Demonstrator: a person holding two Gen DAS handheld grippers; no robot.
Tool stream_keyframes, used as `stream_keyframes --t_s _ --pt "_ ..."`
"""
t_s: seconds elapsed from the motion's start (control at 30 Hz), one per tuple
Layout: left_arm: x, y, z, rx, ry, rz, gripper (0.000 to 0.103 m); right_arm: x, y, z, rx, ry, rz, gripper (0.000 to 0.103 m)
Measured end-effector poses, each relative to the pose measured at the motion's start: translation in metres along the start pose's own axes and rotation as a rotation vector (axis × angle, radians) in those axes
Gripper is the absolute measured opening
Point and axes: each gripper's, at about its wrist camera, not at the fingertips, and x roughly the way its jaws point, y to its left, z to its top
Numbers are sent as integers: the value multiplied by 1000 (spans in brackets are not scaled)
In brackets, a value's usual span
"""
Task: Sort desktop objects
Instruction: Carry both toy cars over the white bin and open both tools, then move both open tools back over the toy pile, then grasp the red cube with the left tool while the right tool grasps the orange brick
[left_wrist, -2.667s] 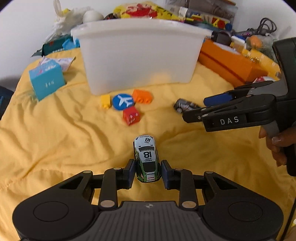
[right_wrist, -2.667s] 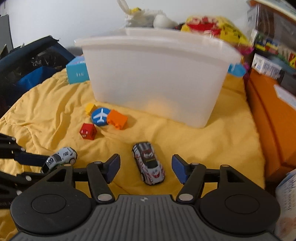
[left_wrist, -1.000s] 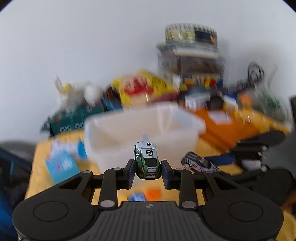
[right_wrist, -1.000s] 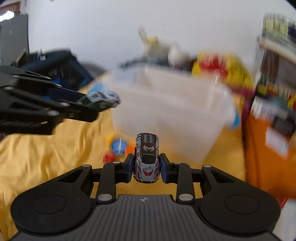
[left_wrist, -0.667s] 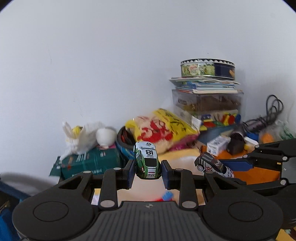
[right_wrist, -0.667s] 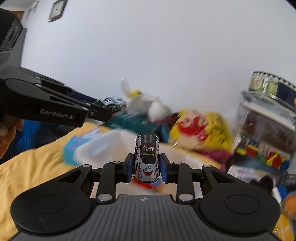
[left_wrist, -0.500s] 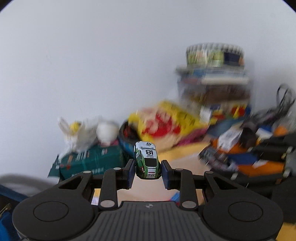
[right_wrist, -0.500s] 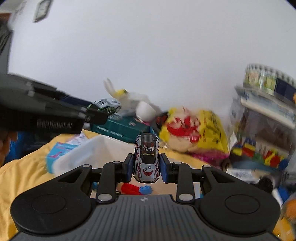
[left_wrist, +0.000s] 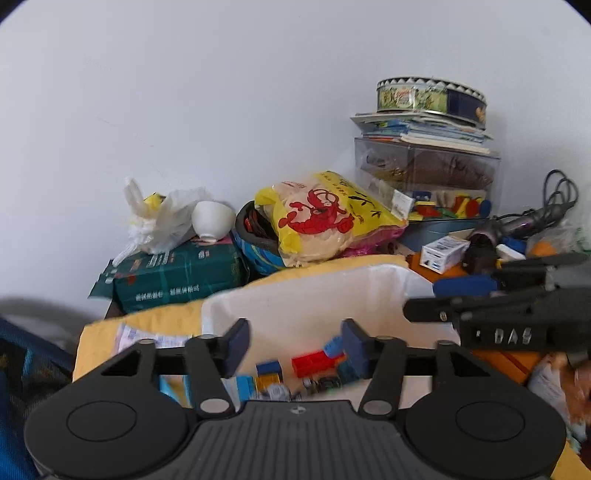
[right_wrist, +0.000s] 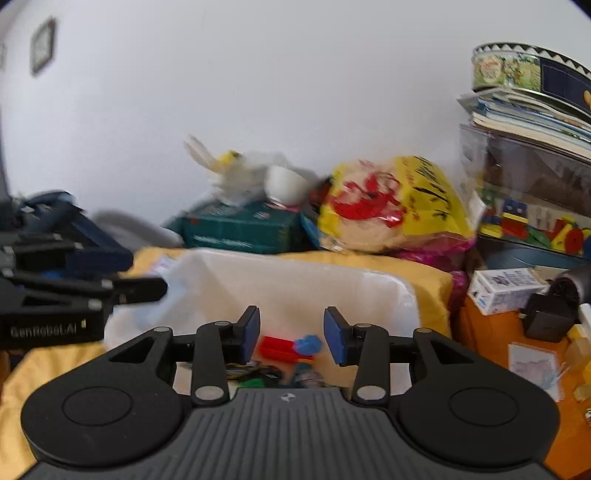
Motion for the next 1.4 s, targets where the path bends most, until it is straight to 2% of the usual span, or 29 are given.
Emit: stream_keyframes --t_s 0.03,0.07,0.2,0.33,0.4,0.57,0.7,0.8,1.07,1.13,1.3,1.33,1.4 --pt "-8 0 -10 -9 11 -5 68 -5 2 -2 -6 -4 11 54" --pt "-13 0 -19 -12 25 -11 68 -9 4 -4 0 -6 16 55" --pt "-18 -5 -60 -9 132 19 68 -18 6 -21 40 33 73 55" --pt "-12 -12 -89 -53 245 -9 68 -10 10 -46 42 108 100 55" --pt "-12 -16 -100 -75 266 -41 68 -4 14 -60 39 148 116 55" --pt "-5 -24 -116 -74 310 -43 68 8 21 -92 40 233 132 55" --pt "0 -30 -130 -64 349 -38 61 20 28 -110 -21 313 76 52" --pt "3 -32 -138 -40 372 -33 59 20 30 -122 -51 345 74 49" --pt "16 -26 -142 -67 395 -33 54 16 18 -146 25 418 59 49" --pt "22 -26 -138 -88 392 -50 46 15 16 -147 39 418 56 49" --pt "44 -33 -131 -61 387 -64 37 15 20 -144 37 405 35 50" --pt "47 -33 -131 -62 382 -59 28 15 22 -143 33 403 35 50" --pt "48 -28 -132 -92 377 -61 26 17 25 -142 22 396 40 50"
